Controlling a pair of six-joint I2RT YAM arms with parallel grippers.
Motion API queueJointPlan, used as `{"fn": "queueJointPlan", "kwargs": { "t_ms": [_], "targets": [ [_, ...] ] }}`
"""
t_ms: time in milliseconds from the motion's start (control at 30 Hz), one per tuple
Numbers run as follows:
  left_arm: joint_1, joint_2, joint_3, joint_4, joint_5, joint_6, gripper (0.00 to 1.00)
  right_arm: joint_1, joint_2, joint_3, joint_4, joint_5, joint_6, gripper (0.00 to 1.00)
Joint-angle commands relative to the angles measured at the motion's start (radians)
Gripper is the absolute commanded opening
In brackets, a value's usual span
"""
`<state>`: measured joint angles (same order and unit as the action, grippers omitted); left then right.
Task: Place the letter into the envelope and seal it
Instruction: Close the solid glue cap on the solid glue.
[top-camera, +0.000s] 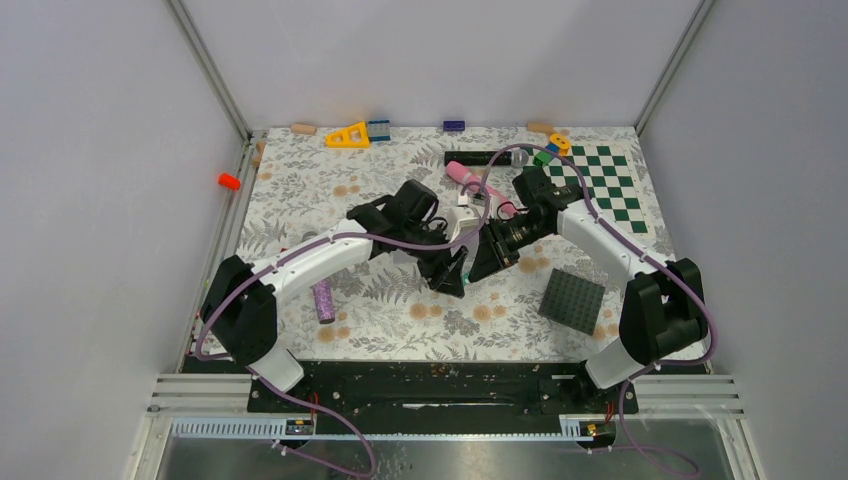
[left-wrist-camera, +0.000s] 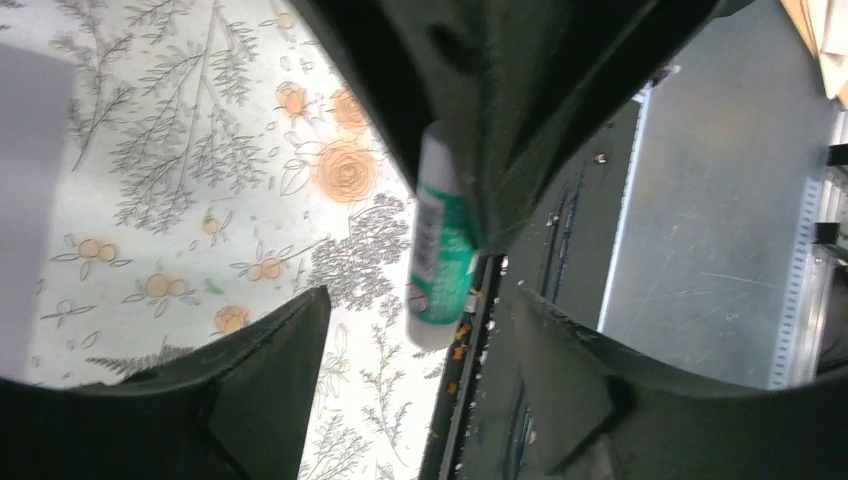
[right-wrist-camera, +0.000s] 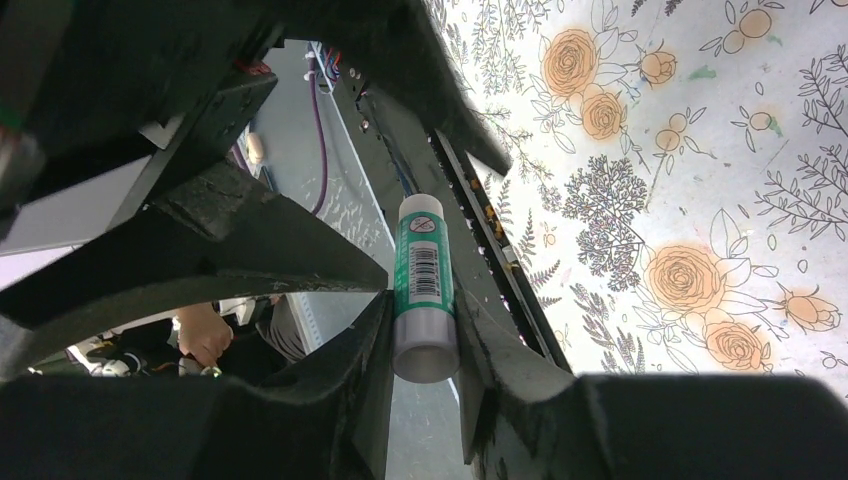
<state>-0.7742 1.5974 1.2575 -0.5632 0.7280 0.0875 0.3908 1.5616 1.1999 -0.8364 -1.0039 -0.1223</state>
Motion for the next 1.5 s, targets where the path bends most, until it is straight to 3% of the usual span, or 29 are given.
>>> {"fn": "queueJointPlan", "kwargs": {
  "t_ms": [0, 133, 300, 567, 800, 1033, 1467],
  "targets": [
    [0.064, -0.06, 0.021, 0.022, -0.024, 0.004, 0.76, 0.008, -0.014, 0.017, -0.001, -0.011, -0.008, 0.25],
    [0.17, -0.122, 0.01, 0.025, -0.063, 0.002, 0.85, -0.006, -0.02, 0.02, 0.001, -0.001, -0.01, 0.25],
    [0.235, -0.169, 0.0, -0.014, -0.241, 0.071, 0.97, -0.021, -0.006, 0.024, 0.005, 0.002, -0.01, 0.24],
    [0.259, -0.116, -0.065, -0.104, -0.753, 0.175, 0.94, -0.033, -0.034, 0.013, 0.018, 0.048, -0.016, 0.24],
    [0.28, -0.053, -0.144, -0.098, -0.946, 0.21, 0.87, -0.041, -0.053, 0.004, 0.031, 0.065, -0.017, 0.24],
    [0.331, 0.042, -0.142, -0.129, -0.954, 0.202, 0.71, -0.052, -0.059, 0.001, 0.032, 0.059, -0.022, 0.24],
    [0.377, 0.146, -0.119, -0.148, -0.844, 0.204, 0.53, -0.059, -0.062, -0.001, 0.032, 0.048, -0.025, 0.24]
  ]
}}
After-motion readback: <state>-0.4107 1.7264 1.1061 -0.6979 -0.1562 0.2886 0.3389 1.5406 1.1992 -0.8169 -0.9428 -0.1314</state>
